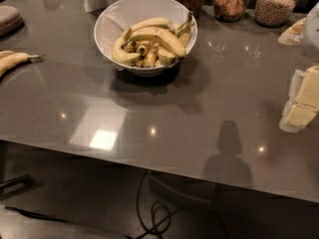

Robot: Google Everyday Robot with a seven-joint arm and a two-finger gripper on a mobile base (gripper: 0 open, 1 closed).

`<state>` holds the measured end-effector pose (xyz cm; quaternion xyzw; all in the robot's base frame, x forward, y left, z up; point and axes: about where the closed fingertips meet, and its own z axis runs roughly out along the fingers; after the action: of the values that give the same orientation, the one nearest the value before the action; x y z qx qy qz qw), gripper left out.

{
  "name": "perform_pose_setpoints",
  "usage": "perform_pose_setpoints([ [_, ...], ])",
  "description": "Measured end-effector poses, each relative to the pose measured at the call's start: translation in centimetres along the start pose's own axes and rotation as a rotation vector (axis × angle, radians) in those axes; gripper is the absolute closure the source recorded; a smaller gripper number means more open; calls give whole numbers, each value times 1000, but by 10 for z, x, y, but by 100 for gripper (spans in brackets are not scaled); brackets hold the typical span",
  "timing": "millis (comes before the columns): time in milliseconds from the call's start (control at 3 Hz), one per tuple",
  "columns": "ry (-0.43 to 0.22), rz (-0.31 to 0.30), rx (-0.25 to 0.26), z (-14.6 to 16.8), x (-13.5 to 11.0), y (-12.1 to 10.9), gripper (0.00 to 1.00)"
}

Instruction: Pick banana from white bowl

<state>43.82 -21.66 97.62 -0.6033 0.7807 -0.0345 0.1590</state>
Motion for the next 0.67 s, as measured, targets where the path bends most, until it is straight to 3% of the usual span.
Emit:
perform_pose_setpoints([
  [333, -1, 0, 0, 0, 0, 0, 0],
  [667, -149, -9, -41, 26, -40, -29, 0],
])
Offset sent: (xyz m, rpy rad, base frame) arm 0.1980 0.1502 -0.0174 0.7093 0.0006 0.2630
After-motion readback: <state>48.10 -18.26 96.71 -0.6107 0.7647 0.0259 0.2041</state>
